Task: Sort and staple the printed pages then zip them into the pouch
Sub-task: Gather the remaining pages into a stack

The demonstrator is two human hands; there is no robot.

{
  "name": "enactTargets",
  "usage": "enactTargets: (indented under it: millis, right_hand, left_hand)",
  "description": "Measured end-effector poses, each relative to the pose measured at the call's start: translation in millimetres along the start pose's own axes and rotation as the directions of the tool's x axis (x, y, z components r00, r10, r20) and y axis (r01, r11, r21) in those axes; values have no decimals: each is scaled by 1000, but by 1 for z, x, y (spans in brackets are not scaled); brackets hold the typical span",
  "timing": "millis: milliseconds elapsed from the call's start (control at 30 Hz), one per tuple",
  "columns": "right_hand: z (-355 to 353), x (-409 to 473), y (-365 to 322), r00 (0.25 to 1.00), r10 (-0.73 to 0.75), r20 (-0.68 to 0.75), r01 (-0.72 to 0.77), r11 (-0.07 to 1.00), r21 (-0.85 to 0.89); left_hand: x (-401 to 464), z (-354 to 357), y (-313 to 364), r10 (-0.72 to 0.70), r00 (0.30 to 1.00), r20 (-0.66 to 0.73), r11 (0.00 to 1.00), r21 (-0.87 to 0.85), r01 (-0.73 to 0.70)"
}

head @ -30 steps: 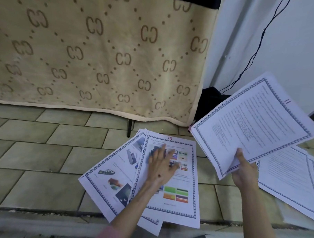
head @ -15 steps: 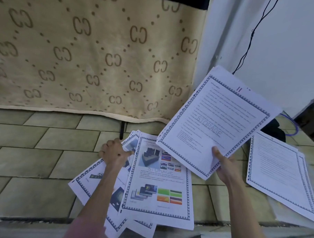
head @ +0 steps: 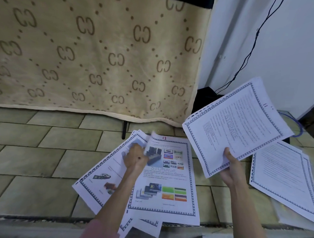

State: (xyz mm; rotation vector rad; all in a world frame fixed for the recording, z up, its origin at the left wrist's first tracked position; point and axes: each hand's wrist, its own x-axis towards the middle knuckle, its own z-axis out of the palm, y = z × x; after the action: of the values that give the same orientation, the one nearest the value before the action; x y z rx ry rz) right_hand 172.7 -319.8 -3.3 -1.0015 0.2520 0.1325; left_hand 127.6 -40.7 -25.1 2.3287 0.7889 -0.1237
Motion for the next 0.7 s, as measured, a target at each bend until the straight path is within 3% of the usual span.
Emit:
enactTargets:
  millis: [100,200,333,467,500,567,633,700]
  right_hand:
    - [-1,-3,1,998,43,48,-42,999,-24]
    - [-5,-2,4,994,85,74,-78,993,-90]
    - [-5,-3,4,982,129,135,-103,977,-184]
    - [-1,4,-6,983,35,178,-12,992,-129]
    - [-2,5,-10,986,-12,167,29,994,-102]
    - [-7,6,-19,989,-71,130,80,995,-64]
    - [-13,4,-24,994,-84,67,87,995,-40]
    - [-21,3,-24,996,-72,56,72,997,-6]
  left_hand:
    - [8,-9,10,139,989,-58,947,-284,-150]
    - [6,-31,34,345,939,2,754,-596,-276]
    - [-14,-60,81,550,830,93,644,-680,-351]
    - [-24,-85,107,623,723,297,517,-850,-97]
    - [-19,-90,105,616,721,316,519,-852,-71]
    - [-2,-98,88,493,845,208,630,-755,-182]
    - [23,-94,52,322,946,31,873,-397,-284]
    - [39,-84,9,127,988,87,992,-41,-123]
